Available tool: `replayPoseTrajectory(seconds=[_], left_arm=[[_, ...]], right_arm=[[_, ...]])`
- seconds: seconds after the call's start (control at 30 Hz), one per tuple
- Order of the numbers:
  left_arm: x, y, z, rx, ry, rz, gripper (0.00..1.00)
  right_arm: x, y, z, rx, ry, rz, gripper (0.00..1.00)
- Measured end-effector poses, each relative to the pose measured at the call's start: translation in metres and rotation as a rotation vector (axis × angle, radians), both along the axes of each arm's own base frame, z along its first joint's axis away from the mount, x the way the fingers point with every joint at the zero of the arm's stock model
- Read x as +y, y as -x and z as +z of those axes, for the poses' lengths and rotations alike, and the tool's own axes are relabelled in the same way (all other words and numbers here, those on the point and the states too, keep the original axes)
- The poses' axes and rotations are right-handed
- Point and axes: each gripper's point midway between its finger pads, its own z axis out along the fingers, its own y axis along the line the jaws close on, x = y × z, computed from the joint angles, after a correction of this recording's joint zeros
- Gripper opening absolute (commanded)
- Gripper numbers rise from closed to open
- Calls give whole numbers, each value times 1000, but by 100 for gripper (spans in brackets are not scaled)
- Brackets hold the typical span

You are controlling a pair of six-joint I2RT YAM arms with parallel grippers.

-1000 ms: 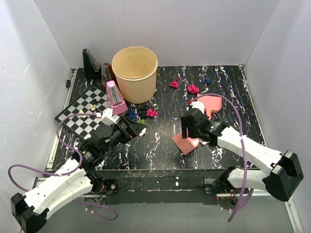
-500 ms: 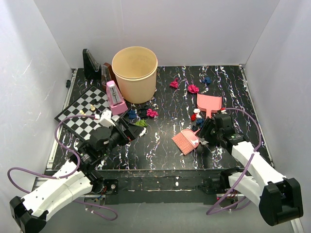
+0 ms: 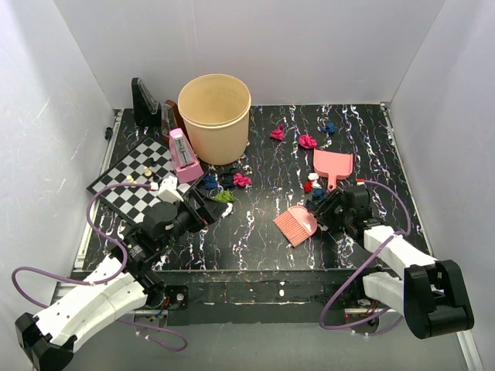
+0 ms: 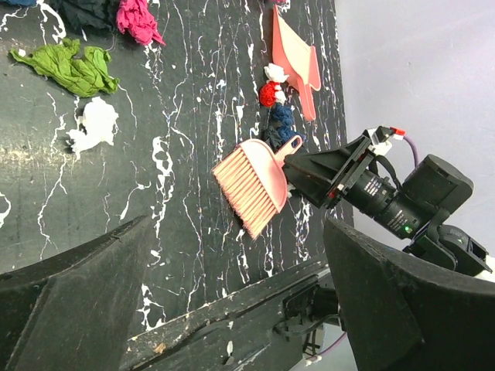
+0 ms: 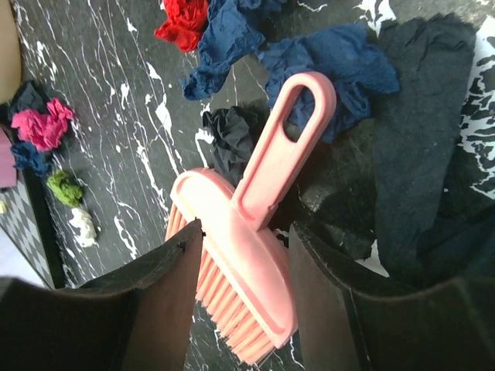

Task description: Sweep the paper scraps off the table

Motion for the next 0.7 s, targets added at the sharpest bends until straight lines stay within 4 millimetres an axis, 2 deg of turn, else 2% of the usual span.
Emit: replayPoseTrajectory(seconds=[0.1, 0.33, 0.43, 0.57, 0.63, 0.7], left_arm=[[0, 0, -1, 0, -10, -1, 91], [0, -2, -1, -3, -28, -3, 91], [0, -3, 2, -12, -28, -3, 91], [0, -3, 2, -17, -33, -2, 91], [1, -4, 2, -18, -35, -1, 92], [1, -4, 3, -21, -36, -2, 92]], right_arm=[[-2, -3, -4, -5, -16, -32, 54], [-8, -14, -14, -8, -42, -124, 45], [-8, -19, -16, -30, -70, -157, 37], [-9, -22, -17, -52, -94, -187, 20], [-8, -27, -10, -85, -122, -204, 9], [-8, -32, 2, -132, -142, -207, 9]])
